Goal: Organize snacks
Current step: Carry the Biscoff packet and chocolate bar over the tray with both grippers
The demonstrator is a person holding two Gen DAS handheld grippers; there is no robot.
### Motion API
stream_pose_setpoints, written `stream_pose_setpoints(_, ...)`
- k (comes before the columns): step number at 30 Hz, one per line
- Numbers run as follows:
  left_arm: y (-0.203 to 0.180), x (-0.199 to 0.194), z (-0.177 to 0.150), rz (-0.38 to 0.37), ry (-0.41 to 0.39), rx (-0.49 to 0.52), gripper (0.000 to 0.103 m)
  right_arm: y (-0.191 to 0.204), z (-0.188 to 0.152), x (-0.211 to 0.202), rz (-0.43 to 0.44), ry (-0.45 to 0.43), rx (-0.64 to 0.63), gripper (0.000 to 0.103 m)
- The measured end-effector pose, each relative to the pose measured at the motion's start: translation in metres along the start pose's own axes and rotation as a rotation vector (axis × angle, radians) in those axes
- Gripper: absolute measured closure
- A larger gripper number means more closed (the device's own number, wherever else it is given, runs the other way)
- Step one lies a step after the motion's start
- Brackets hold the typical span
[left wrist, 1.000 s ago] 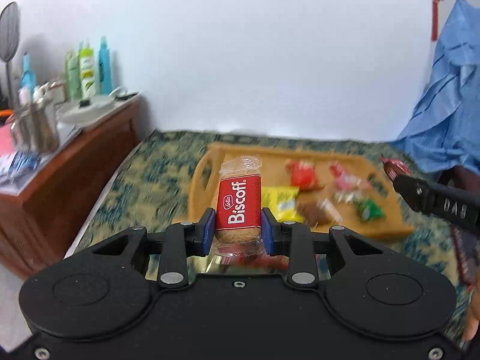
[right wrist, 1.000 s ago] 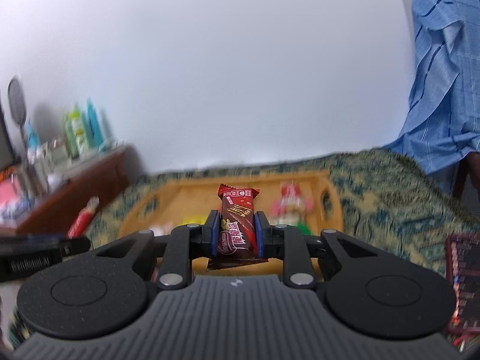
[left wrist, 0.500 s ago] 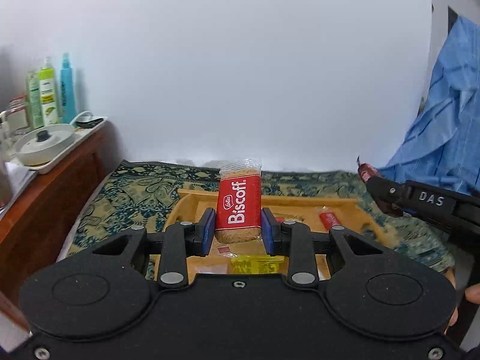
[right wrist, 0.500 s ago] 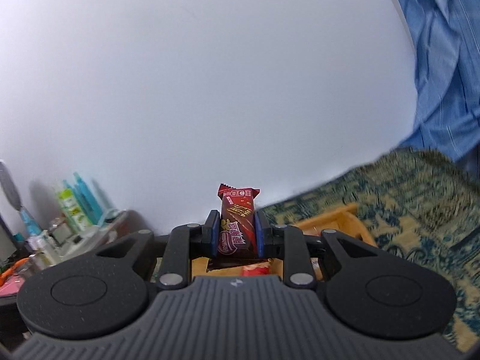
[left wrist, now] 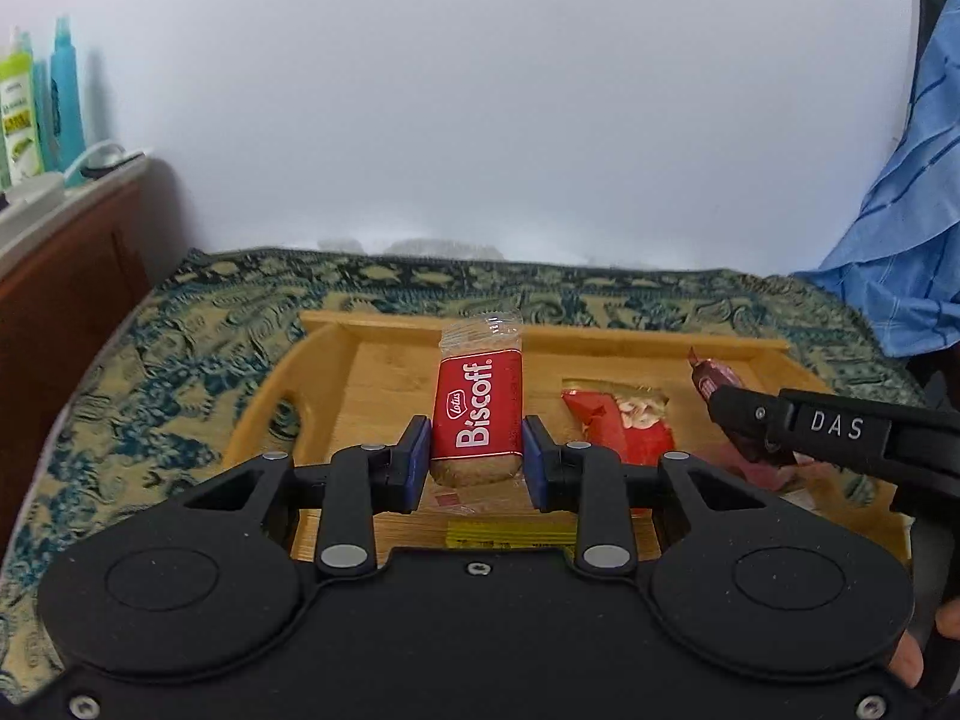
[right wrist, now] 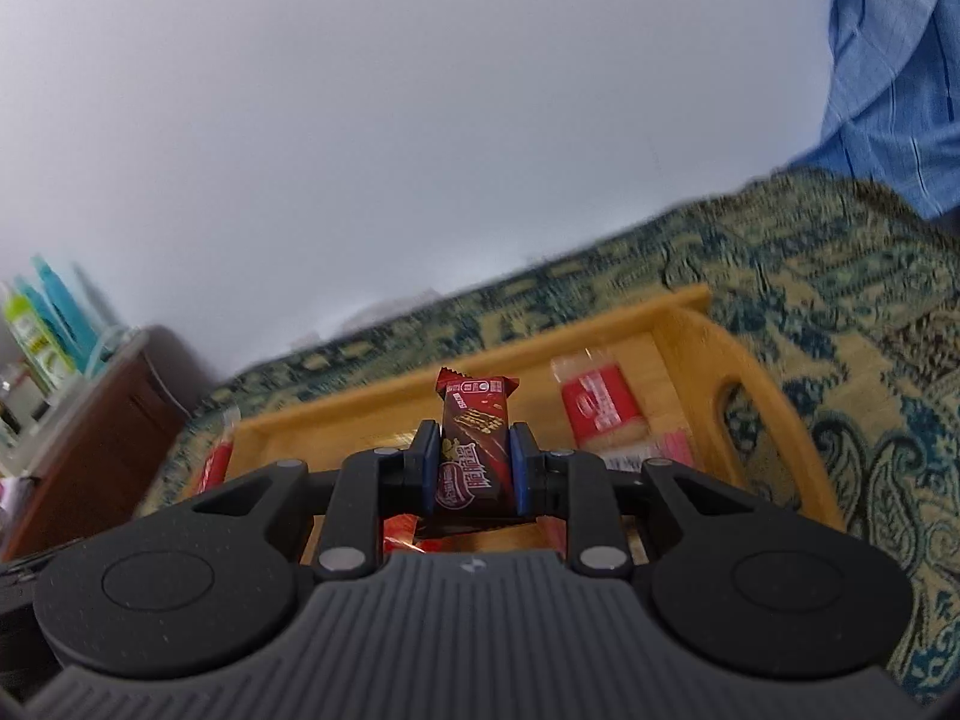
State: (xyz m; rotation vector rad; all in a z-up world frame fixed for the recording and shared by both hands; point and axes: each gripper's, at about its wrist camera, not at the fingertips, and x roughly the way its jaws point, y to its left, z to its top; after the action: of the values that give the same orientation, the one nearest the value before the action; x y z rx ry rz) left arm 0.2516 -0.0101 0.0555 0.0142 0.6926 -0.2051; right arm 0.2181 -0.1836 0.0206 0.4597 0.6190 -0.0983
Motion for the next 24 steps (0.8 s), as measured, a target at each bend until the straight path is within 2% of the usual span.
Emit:
stream_pose_setpoints(10, -0.004, 0.03, -0.009, 0.021, 0.04, 0.015, 0.073, -0.001, -0.011, 0.025, -0.026, 0.052, 0.007, 0.075)
stream_pose_setpoints(24, -0.009, 0.041, -0.011, 0.042, 0.059, 0.038, 0.073, 0.002, -0.01, 0.027, -0.03, 0.058, -0.021, 0.075)
